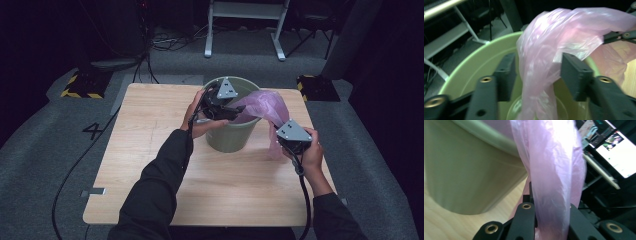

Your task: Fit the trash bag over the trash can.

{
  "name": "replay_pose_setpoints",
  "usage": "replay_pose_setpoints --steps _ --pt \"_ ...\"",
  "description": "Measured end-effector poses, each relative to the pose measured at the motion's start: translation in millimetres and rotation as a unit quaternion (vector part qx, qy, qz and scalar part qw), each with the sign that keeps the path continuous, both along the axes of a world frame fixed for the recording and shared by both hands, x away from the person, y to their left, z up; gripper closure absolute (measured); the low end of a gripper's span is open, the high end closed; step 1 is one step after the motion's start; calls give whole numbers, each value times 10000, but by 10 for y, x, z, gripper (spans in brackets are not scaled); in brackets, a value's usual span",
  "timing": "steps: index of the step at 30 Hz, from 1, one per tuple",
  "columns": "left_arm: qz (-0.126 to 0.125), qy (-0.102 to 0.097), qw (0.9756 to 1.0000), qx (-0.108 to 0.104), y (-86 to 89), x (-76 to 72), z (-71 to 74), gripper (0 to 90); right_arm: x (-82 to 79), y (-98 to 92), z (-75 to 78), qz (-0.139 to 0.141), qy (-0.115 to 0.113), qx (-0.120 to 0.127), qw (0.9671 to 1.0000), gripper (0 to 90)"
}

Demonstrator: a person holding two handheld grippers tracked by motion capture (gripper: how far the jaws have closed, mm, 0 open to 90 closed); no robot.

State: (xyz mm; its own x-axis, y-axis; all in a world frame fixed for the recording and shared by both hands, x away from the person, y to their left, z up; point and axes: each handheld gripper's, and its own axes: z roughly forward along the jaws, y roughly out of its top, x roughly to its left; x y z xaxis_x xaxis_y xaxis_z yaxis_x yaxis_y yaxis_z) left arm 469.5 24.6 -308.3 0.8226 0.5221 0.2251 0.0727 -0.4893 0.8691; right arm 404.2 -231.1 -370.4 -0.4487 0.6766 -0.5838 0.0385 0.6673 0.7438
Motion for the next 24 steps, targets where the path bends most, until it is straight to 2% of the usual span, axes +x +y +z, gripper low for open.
replay_pose_setpoints --steps 2,3,4,6,8,9,10,13,14,15,16,17,19,20,21,22,23,24 --pt "-97 -62 9999 -65 -45 -43 44 298 2 16 100 -29 -99 -181 9998 888" --pt "-97 -62 9999 -65 -45 -43 44 278 2 16 100 -29 -99 -181 9998 888" --pt "-210 -123 9997 -56 -100 -81 63 255 -3 45 152 18 -148 -284 9995 888" --pt "-275 -115 9996 -25 -141 -98 70 245 -6 59 170 29 -166 -324 9993 888" --pt "-337 -191 9992 77 -207 -126 69 225 -15 106 215 146 -184 -412 9989 885" --pt "-340 -203 9991 114 -238 -139 65 225 -23 131 232 193 -194 -449 9986 885" --pt "-325 -246 9989 240 -283 -148 57 223 -34 184 260 312 -204 -499 9981 883" --pt "-260 -240 9987 357 -321 -151 39 234 -44 231 284 395 -227 -556 9974 880" --pt "-123 -271 9982 516 -338 -145 29 282 -47 250 294 469 -213 -533 9973 877" --pt "-93 -268 9977 622 -342 -138 24 368 -54 271 304 547 -190 -493 9971 873" --pt "-93 -239 9972 702 -342 -127 13 406 -55 282 312 614 -192 -494 9967 871" --pt "-101 -223 9970 737 -338 -124 11 508 -61 299 319 688 -186 -481 9963 864" --pt "-148 -188 9965 803 -319 -115 0 633 -69 317 332 741 -182 -435 9961 840" --pt "-99 -234 9964 805 -298 -114 2 773 -78 324 343 798 -159 -299 9962 794" --pt "-99 -234 9964 805 -298 -114 2 800 -78 324 343 798 -159 -299 9962 794" --pt "-94 -206 9969 751 -274 -111 4 839 -90 321 356 796 -178 -216 9964 745" --pt "-85 -234 9968 760 -252 -107 8 839 -90 321 356 796 -178 -216 9964 745" --pt "-38 -261 9968 760 -231 -104 9 866 -101 306 371 823 -158 -100 9964 632"
